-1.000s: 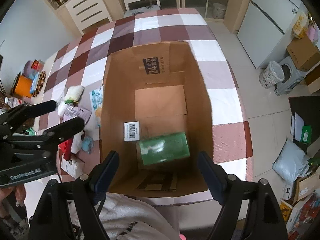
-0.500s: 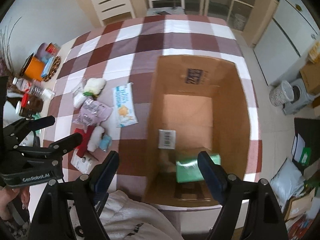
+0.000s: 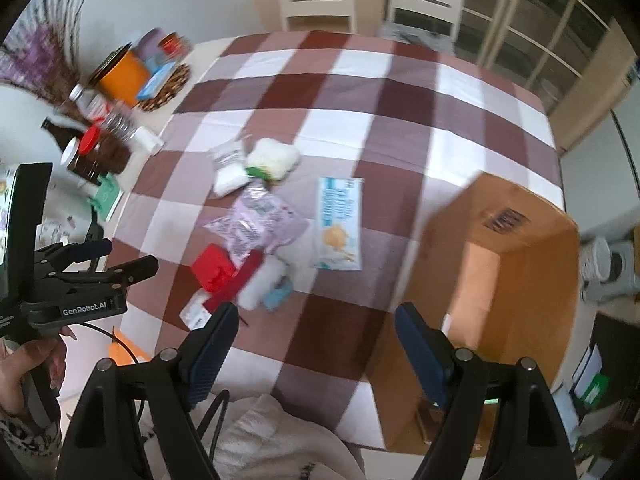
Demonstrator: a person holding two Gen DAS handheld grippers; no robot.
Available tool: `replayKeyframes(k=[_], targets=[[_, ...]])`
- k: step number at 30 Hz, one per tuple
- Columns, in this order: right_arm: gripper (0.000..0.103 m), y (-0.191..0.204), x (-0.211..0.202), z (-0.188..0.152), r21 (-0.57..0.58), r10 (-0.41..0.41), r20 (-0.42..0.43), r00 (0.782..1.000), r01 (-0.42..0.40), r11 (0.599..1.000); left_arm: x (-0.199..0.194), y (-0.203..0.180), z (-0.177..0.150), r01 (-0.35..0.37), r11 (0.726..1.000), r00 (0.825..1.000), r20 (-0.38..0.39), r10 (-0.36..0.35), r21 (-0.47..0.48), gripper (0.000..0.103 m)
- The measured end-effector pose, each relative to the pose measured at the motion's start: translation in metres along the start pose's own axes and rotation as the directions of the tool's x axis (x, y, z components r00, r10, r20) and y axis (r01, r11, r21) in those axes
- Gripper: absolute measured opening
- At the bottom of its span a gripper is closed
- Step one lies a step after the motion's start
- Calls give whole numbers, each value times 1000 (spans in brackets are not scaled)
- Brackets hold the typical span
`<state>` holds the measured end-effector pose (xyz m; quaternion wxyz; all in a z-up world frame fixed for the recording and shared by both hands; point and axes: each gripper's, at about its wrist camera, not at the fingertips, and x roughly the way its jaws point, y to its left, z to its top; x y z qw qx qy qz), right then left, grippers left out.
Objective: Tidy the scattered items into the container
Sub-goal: 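Grasp the red Santa hat with the right tool while the left tool grasps the clear bottle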
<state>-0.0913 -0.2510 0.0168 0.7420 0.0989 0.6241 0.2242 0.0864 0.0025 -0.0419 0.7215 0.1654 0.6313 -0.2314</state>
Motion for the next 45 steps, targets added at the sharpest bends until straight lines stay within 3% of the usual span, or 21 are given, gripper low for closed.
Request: replayKeyframes(k=[7,16,21,26,31,37,45], targets=[[83,30,29,7,-62,40,-68,997,-45,997,22,9,-18,22,1000,999,-34,-22,-13,90],[83,49,69,13,-86,67,-141,988,-80,993,60,-3,-43,52,997,996,-76,-47,64,90],[83,44,93,15,-40,83,-182,980,-92,995,79,-12,-54,74,990,994,-91,-63,123,90],[83,35,124,14,68,147,-244,958,-134,989,92,-24,-64,104,976,992,-86,-89,189,90],[83,29,158,13,164,167,-299,940,-121,979,103,-33,-67,121,968,991,-79,-106,222,90],[83,28,178,13,187,141,-320,937,-84,979,112,-36,-66,120,967,991,-78,-105,223,90],[83,36,195,15,213,119,-325,938,-50,976,118,-35,-62,170,963,985,-76,-157,210,91]])
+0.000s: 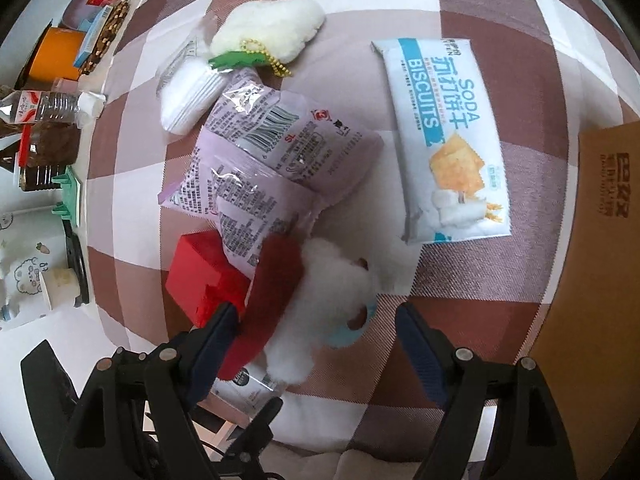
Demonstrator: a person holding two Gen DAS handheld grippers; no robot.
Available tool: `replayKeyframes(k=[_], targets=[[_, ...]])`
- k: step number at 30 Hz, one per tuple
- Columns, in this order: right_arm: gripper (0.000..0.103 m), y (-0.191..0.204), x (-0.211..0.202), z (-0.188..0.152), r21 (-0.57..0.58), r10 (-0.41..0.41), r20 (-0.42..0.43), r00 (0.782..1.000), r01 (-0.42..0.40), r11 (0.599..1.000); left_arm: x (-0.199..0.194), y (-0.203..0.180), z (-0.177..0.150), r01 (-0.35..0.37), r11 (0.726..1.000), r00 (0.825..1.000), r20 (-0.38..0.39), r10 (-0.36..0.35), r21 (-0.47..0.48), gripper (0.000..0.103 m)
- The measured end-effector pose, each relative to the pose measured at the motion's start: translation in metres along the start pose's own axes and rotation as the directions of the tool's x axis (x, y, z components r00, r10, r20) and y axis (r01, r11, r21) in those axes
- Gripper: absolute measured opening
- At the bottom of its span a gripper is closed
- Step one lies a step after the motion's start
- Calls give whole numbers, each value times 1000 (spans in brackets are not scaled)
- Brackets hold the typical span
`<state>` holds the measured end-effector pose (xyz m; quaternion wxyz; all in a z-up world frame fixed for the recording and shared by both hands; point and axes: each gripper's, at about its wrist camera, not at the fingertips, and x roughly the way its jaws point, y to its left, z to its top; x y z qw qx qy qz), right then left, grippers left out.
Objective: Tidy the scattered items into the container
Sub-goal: 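Grasp the red Santa hat with the right tool while the left tool grasps the clear bottle, then carry the Santa hat and clear bottle over the cardboard box with both tools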
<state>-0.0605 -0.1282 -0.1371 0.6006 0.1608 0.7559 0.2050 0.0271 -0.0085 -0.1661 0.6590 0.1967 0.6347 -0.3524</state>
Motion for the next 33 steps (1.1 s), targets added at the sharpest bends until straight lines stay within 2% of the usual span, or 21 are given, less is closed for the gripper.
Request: replayKeyframes(k=[6,10,16,19,20,30,33], targets=[[83,4,17,4,14,-24,-23,999,24,1000,3,1,2,32,999,999,2,-32,-3,91],[83,9,20,5,-21,-38,4,999,38,999,6,-3,2,20,1000,1000,-8,-20,18,91],[58,9,13,-1,-47,-55,56,997,57,997,10,1,-1,18,1000,1000,1,-18,17,85],[43,-1,8,-3,-19,-23,76,997,24,1000,8,8,1,10,1000,1000,16,-10,1,85],[41,-4,6,-3,-7,-14,79,997,14,1000,7,11,1,7,1000,1000,19,-7,-13,85],[40,-23,-22,-17,46,-5,147,989,-1,999,-10,48,1,-28,992,999,27,32,-123,85],[40,-19,-26,-19,47,-1,158,987,-7,999,-14,68,14,-35,988,999,32,41,-147,84]])
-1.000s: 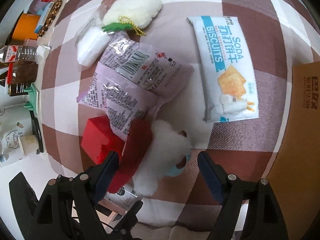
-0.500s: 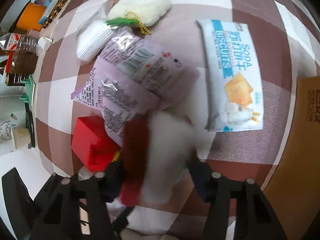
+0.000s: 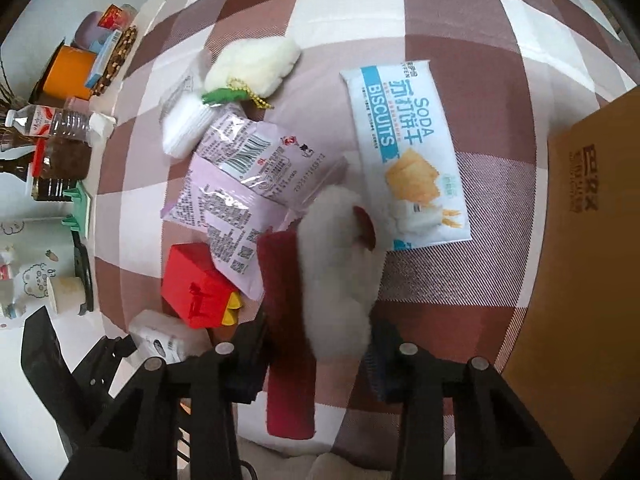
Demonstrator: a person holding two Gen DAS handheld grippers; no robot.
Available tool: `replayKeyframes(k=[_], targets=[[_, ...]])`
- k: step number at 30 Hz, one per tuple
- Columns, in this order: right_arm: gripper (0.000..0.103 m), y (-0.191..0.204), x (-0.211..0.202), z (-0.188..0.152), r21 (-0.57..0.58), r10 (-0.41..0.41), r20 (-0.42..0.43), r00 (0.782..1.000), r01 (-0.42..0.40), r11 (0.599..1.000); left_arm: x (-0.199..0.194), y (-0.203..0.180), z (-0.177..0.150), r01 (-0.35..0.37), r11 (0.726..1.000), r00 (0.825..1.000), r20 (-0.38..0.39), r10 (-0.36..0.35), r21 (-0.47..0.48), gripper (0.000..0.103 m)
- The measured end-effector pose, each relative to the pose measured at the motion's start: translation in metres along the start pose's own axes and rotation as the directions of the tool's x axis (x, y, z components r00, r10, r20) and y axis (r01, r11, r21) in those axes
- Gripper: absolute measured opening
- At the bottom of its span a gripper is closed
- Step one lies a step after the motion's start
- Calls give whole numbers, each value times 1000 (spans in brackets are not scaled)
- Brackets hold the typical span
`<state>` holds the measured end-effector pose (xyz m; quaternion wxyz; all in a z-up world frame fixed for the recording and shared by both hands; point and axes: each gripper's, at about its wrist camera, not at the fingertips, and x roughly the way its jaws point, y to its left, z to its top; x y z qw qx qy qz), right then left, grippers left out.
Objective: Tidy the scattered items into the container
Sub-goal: 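Carry the Santa hat and clear bottle over the cardboard box with both tools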
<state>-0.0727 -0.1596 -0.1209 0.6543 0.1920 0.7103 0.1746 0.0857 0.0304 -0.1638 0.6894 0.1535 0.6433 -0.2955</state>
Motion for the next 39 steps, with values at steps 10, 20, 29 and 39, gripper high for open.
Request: replayKeyframes(k=[10,20,29,39], targets=[[40,13,-11,-3,-14,6,25,1000,-6,1000,-18,23,-12,-16,998,999,36,18,-64,84],[40,33,-41,-9,-50,2,96,995,3,999,-60,22,0,-32,997,995,89,38,-65,84],[40,38,-66,-12,-46,22,151,988,-15,999,-96,-6,23,-33,999,990,134,36,-26,84],[40,31,-97,-19,-29,36,223,974,-30,999,-129,-41,46,-34,998,981,191,24,50,84]])
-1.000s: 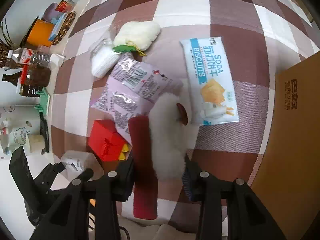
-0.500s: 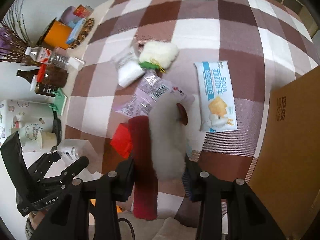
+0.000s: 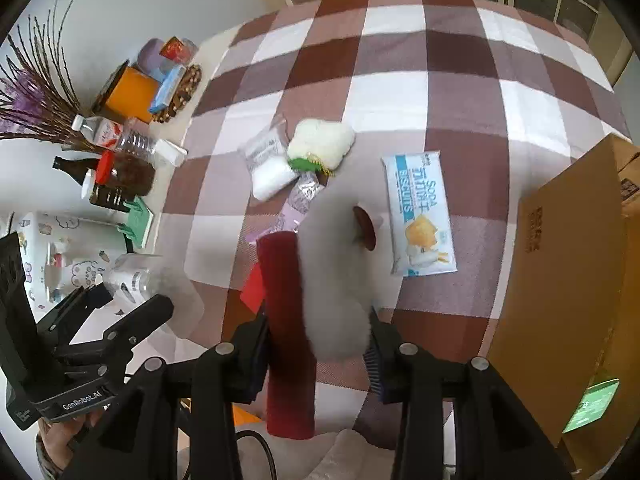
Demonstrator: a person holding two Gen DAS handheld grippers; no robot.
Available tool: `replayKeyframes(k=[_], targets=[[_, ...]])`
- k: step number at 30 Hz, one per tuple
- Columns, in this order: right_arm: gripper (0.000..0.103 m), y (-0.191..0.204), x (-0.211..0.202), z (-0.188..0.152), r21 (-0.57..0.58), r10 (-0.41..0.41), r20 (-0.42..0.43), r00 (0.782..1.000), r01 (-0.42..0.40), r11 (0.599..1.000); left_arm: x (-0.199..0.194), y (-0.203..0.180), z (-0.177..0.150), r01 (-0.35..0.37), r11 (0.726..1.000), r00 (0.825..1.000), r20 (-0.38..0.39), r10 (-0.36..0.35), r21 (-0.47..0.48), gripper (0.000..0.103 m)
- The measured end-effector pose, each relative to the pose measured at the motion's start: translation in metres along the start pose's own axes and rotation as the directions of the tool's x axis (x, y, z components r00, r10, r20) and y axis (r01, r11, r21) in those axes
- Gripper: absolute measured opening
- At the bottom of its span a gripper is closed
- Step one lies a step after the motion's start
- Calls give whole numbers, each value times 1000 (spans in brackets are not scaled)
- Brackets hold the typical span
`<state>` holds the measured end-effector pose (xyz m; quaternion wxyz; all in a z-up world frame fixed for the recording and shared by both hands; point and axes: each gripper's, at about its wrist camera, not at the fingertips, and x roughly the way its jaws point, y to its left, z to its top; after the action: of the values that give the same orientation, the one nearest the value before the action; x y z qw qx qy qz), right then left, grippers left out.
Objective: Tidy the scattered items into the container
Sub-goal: 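Carry the Santa hat and clear bottle over the cardboard box with both tools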
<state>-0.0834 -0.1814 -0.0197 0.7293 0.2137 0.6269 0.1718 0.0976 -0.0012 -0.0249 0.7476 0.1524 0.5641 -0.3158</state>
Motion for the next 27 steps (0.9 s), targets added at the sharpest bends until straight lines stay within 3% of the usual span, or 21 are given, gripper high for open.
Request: replayKeyframes(k=[16,27], targets=[[40,-35,-66,-13,106,-12,160,987,-5,994,-21,-83,28,48,985,998,33,-55,167,84],[40,-77,-112,-41,208,-62,259,964,7,978,-27,-158,34,97,942,993,31,-113,320,84]])
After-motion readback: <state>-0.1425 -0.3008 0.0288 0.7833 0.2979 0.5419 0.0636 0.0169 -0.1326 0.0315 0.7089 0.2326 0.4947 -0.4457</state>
